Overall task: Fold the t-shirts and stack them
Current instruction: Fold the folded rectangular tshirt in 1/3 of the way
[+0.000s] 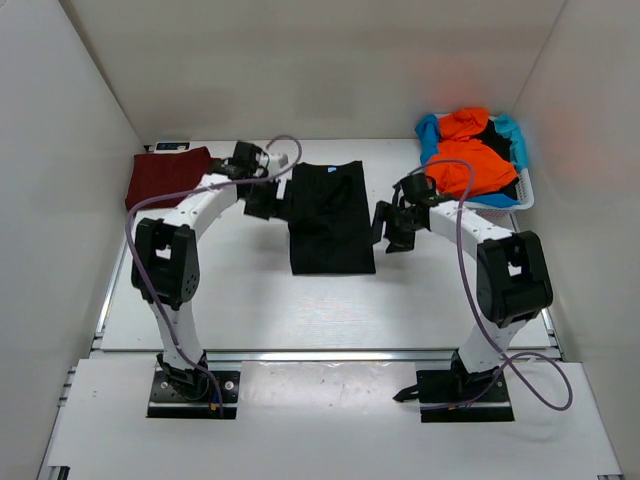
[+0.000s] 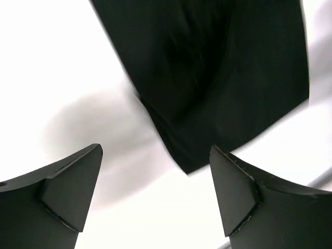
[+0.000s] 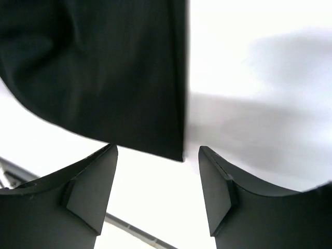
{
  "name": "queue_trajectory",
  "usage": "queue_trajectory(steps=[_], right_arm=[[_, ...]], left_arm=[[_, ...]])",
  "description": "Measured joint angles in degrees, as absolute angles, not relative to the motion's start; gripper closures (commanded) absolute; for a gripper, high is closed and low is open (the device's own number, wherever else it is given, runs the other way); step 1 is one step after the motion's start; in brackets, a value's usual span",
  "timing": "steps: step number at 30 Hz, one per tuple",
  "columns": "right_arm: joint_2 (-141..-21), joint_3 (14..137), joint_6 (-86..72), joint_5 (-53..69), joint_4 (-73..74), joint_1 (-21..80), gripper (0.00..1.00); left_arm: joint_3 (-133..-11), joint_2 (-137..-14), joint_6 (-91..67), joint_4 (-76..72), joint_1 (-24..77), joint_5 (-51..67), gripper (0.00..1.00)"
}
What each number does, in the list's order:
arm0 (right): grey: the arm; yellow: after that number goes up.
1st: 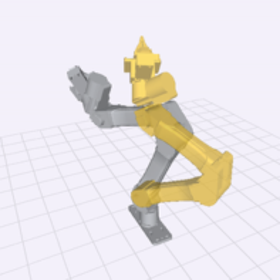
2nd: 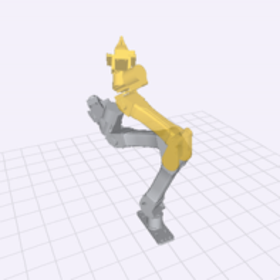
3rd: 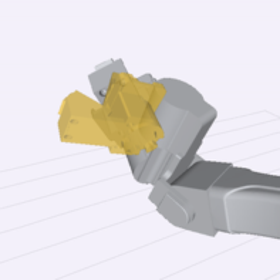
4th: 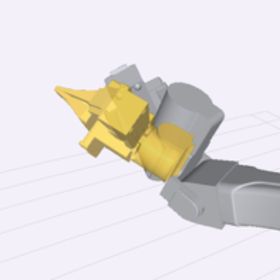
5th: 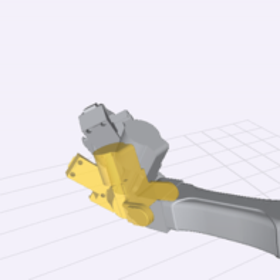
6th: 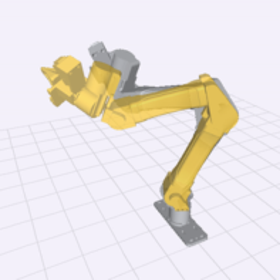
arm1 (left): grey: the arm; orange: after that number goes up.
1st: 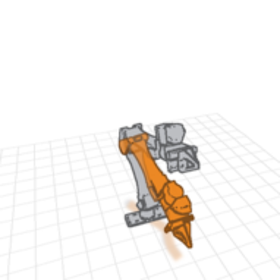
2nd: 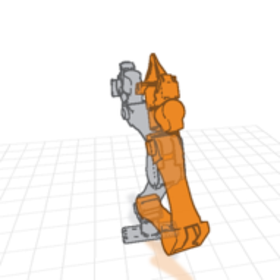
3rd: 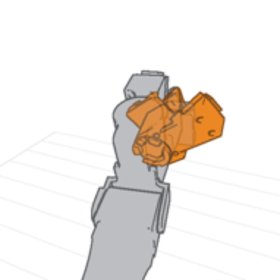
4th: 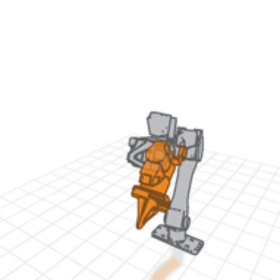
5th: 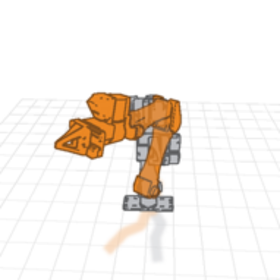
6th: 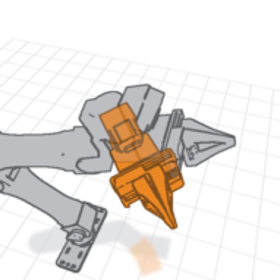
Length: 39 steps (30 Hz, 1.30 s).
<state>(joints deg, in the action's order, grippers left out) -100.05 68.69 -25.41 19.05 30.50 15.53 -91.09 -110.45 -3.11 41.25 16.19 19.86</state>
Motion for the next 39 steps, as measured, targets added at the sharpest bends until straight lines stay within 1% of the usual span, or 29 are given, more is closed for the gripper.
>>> queue_trajectory(steps=[2,6,7,8,14,16,17,18,19,20,21,22,24,25,26,27,29,30,34,37,39], right_arm=[[-98.5,65.3,-26.5,20.0,28.8,16.6,0.39],[-97.9,60.9,-29.2,21.6,24.6,18.0,0.39],[-97.9,60.0,-30.0,21.8,23.7,18.0,0.38],[-97.9,59.4,-30.6,21.8,23.2,18.0,0.38],[-98.6,58.6,-32.2,21.1,22.5,18.3,0.40],[-99.0,58.3,-32.6,21.0,22.2,18.3,0.50],[-99.2,58.1,-32.8,20.9,22.0,18.3,0.58],[-99.3,57.8,-32.9,20.9,21.7,18.3,0.62],[-99.4,57.3,-33.1,20.9,21.4,18.3,0.68],[-99.4,56.7,-33.3,21.0,21.3,18.3,0.73],[-99.4,56.2,-33.5,21.0,21.1,18.3,0.74],[-99.4,55.5,-33.9,21.1,20.9,18.3,0.74],[-99.4,54.9,-34.5,21.7,20.6,18.3,0.77],[-99.4,54.8,-34.6,22.0,20.3,18.3,0.83],[-99.4,54.6,-34.5,22.2,20.0,18.3,0.94],[-99.4,54.3,-34.8,22.4,19.6,18.3,1.00],[-99.4,53.6,-35.4,23.0,18.5,18.3,1.00],[-99.3,53.1,-35.7,23.2,18.1,18.3,1.00],[-97.8,51.7,-36.1,23.6,17.6,18.7,1.00],[-94.4,49.9,-36.5,23.2,17.8,20.3,1.00],[-89.9,47.2,-37.3,22.5,18.2,22.4,1.00]], left_arm=[[-84.7,-108.4,-2.8,41.0,17.5,21.8,0.07],[-73.9,-107.6,-4.2,40.5,20.0,24.8,0.04],[-72.5,-107.6,-4.6,40.5,20.4,24.9,0.02],[-71.5,-107.6,-5.0,40.2,20.9,25.0,0.01],[-70.6,-107.6,-8.1,35.6,22.6,24.8,0.01],[-70.5,-107.6,-9.2,34.2,22.8,24.8,0.01],[-70.5,-107.7,-9.6,33.5,22.8,24.9,0.03],[-70.3,-107.9,-10.2,32.6,22.7,25.0,0.05],[-70.1,-108.2,-10.5,32.2,22.7,25.0,0.13],[-70.0,-108.4,-11.0,31.9,22.7,25.5,0.23],[-69.8,-108.5,-11.5,31.3,22.5,25.4,0.33],[-69.6,-108.8,-11.7,31.0,22.4,25.5,0.36],[-69.0,-109.3,-12.3,30.4,22.3,26.6,0.48],[-68.6,-109.4,-12.4,29.8,22.3,27.0,0.51],[-68.2,-109.4,-12.7,29.5,22.3,27.5,0.58],[-67.9,-109.5,-12.6,29.5,22.3,27.7,0.69],[-67.4,-109.9,-12.8,29.5,22.6,28.0,0.81],[-67.3,-110.2,-12.7,29.5,22.7,28.5,0.84],[-66.1,-109.8,-11.9,30.1,23.0,30.2,0.83],[-62.9,-107.4,-10.5,31.6,22.9,30.7,0.78],[-60.3,-105.1,-9.1,33.9,23.0,30.7,0.76]])
